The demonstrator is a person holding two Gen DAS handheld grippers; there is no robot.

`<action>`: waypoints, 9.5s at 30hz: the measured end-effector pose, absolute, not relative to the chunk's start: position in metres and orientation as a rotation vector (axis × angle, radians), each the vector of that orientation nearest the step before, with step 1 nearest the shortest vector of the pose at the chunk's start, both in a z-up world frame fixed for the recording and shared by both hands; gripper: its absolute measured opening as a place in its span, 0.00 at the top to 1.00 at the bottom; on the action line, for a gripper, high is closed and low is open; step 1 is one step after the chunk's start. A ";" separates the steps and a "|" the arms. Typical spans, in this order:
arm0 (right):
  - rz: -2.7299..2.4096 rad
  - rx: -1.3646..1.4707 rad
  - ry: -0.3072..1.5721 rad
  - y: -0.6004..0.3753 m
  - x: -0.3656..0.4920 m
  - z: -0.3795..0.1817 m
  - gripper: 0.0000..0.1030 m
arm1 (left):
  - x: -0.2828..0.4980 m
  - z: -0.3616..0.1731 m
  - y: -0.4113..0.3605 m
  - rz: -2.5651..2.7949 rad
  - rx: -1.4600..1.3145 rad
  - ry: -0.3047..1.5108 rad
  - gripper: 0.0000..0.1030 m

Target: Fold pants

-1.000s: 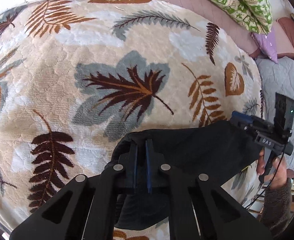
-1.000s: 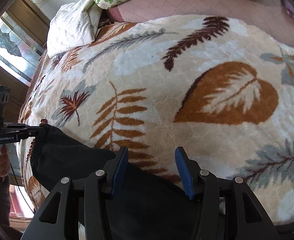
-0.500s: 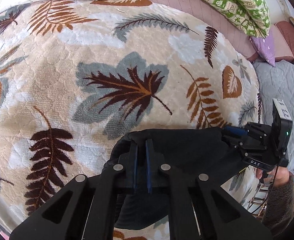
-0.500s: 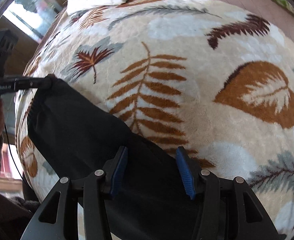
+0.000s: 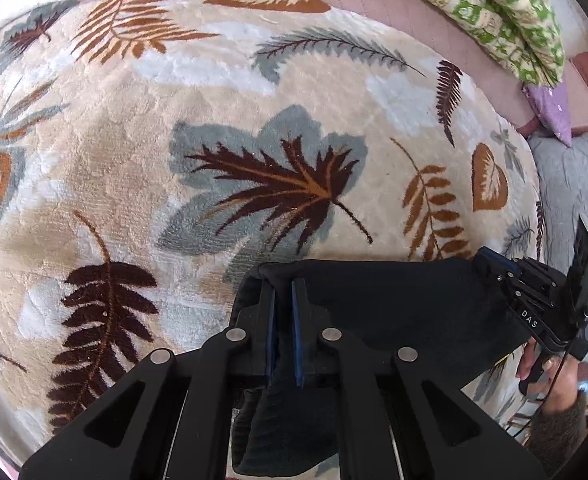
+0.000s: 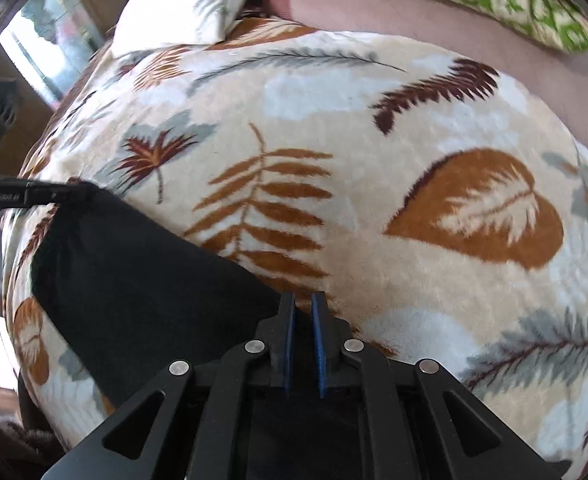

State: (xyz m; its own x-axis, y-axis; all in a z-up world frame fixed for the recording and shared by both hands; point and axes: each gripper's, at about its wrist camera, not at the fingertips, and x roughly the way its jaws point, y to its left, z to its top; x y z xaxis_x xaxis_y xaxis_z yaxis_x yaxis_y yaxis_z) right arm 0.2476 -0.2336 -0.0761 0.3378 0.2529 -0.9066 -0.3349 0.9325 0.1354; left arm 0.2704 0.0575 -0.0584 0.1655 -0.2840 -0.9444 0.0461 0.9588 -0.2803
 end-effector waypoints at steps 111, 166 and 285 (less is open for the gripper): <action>0.196 0.701 1.094 -0.589 0.094 -0.089 0.64 | 0.086 -0.100 -0.329 -0.377 -0.811 1.512 0.55; 0.208 0.683 1.041 -0.502 0.122 -0.020 0.86 | 0.114 -0.058 -0.258 -0.467 -0.857 1.442 0.92; 0.322 1.628 0.846 -0.200 0.121 -0.135 0.82 | 0.168 -0.055 0.082 -0.259 -0.846 1.330 0.55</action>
